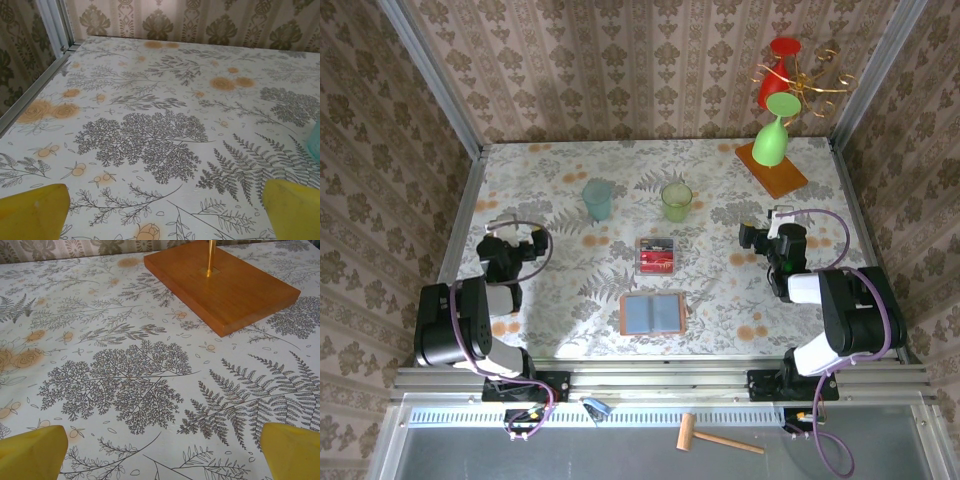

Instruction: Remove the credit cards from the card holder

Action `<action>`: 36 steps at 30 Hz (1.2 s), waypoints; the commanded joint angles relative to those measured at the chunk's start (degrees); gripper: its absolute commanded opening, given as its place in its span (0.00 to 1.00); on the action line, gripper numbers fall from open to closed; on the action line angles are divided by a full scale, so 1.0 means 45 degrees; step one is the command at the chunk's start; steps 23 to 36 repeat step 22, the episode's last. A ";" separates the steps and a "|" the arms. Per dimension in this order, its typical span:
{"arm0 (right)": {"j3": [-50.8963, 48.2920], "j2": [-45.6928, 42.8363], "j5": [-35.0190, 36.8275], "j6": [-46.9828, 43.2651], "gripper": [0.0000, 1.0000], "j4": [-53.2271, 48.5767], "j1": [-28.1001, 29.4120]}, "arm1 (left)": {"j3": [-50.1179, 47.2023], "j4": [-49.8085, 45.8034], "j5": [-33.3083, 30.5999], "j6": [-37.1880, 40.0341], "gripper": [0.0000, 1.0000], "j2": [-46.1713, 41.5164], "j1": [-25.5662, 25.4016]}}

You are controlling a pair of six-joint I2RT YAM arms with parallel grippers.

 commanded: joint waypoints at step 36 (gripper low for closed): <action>0.0142 0.0059 -0.0209 -0.0549 1.00 0.0585 0.0212 | 0.1238 -0.1146 -0.1973 0.1776 1.00 0.0867 -0.1758</action>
